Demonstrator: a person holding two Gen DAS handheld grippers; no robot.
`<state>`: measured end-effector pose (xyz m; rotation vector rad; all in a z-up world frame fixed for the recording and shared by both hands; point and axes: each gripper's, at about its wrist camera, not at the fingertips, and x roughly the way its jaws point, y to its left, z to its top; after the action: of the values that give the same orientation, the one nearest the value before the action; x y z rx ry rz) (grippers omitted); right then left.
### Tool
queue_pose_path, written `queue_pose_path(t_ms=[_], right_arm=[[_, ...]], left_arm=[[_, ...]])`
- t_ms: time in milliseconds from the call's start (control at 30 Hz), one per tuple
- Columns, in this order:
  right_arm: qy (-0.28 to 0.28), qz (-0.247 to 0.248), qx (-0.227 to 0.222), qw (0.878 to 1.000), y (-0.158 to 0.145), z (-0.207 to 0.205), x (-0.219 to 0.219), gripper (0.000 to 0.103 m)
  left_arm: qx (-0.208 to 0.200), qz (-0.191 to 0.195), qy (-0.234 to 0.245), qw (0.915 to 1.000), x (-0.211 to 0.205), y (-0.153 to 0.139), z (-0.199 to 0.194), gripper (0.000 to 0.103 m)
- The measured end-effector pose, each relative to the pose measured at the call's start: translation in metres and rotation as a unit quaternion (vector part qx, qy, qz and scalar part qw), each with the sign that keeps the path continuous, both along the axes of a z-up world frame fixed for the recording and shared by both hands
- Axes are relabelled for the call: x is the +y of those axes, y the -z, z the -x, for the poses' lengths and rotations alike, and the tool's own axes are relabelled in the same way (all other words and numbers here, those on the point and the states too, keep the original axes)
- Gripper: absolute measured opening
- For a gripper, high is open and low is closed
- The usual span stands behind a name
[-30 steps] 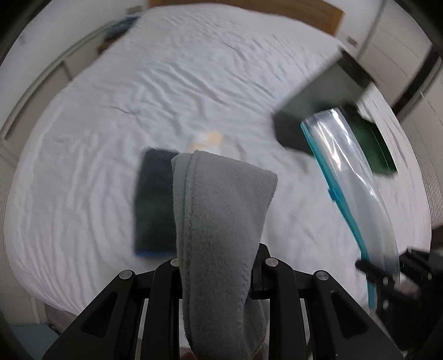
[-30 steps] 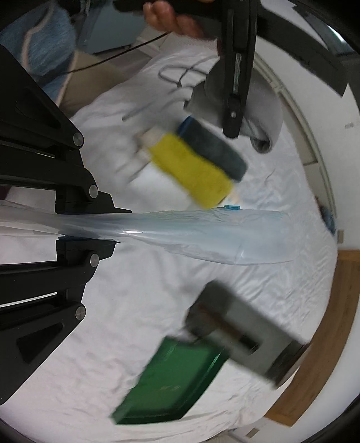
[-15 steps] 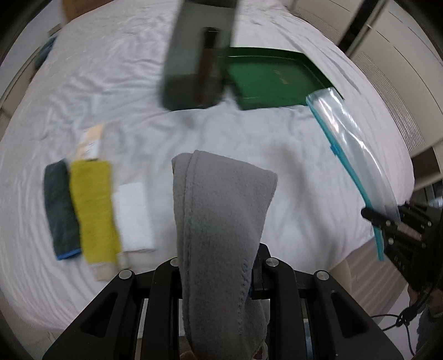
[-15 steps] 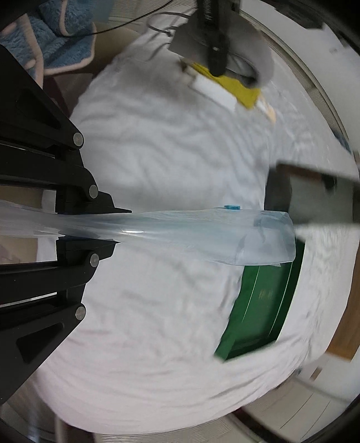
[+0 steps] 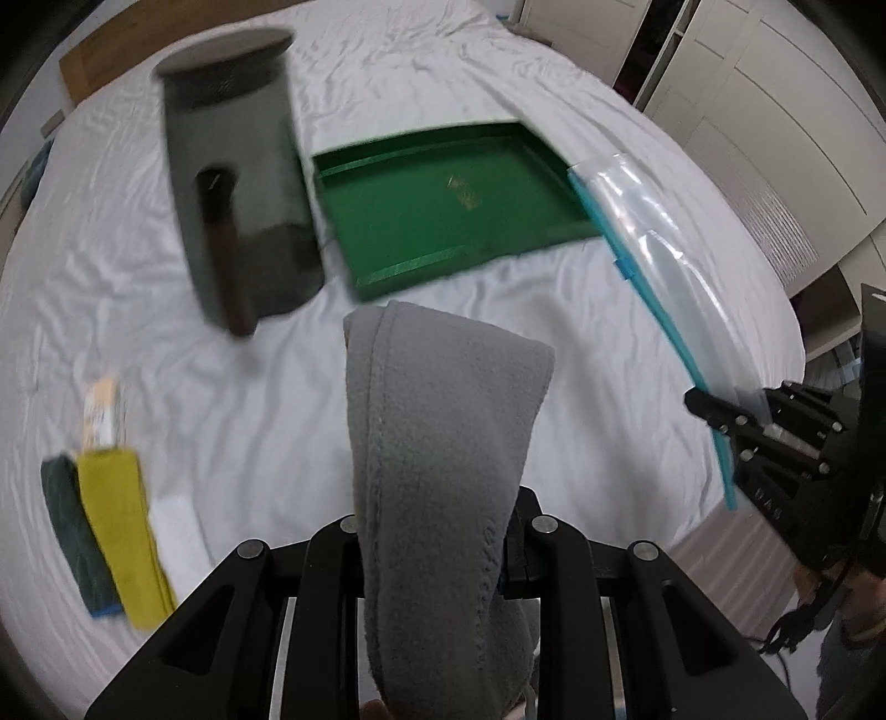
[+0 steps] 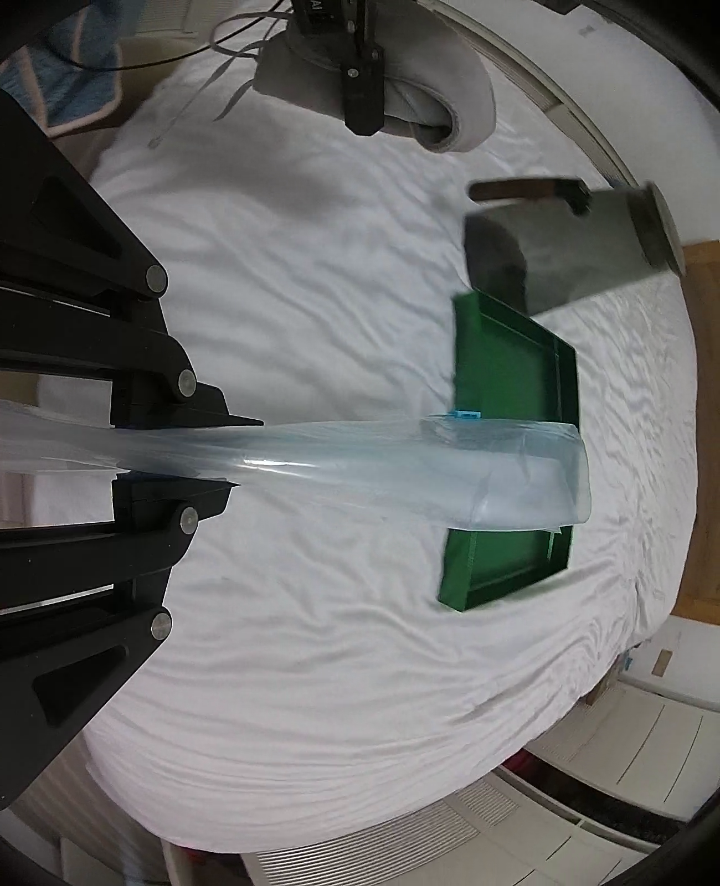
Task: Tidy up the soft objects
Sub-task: 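Carry the grey mask and zip bag over the green tray with both grippers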
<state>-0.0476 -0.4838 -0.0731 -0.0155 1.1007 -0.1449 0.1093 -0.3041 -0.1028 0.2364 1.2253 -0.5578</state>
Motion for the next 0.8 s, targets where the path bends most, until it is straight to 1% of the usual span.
queue_pose_path(t_ms=[167,200,233,367,567,600,667,800], right_arm=[[0.010,0.001,-0.026,1.000,-0.007,-0.030,-0.011,0.008],[0.013,0.004,-0.036,0.999,-0.013,-0.039,-0.015,0.008],[0.014,0.005,-0.042,0.999,-0.012,-0.051,-0.016,0.008],[0.022,0.013,-0.070,0.997,-0.021,-0.081,-0.027,0.008],[0.031,0.021,-0.103,0.994,-0.028,-0.126,-0.043,0.008],[0.030,0.021,-0.105,0.994,-0.021,-0.138,-0.041,0.008],[0.031,0.026,-0.110,0.993,-0.021,-0.149,-0.043,0.008],[0.032,0.028,-0.117,0.992,-0.012,-0.178,-0.048,0.008]], left_arm=[[-0.027,0.015,-0.006,0.9995,-0.031,-0.009,-0.032,0.020],[-0.031,0.020,-0.008,0.9993,-0.037,-0.010,-0.039,0.020],[-0.037,0.023,-0.013,0.9990,-0.042,-0.012,-0.047,0.020],[-0.073,0.032,-0.027,0.9965,-0.057,-0.019,-0.080,0.020],[-0.106,0.030,-0.061,0.9921,-0.070,-0.011,-0.124,0.020],[-0.109,0.029,-0.066,0.9914,-0.072,-0.009,-0.129,0.020],[-0.124,0.019,-0.072,0.9895,-0.076,-0.003,-0.140,0.020],[-0.120,0.016,-0.079,0.9895,-0.083,0.013,-0.160,0.021]])
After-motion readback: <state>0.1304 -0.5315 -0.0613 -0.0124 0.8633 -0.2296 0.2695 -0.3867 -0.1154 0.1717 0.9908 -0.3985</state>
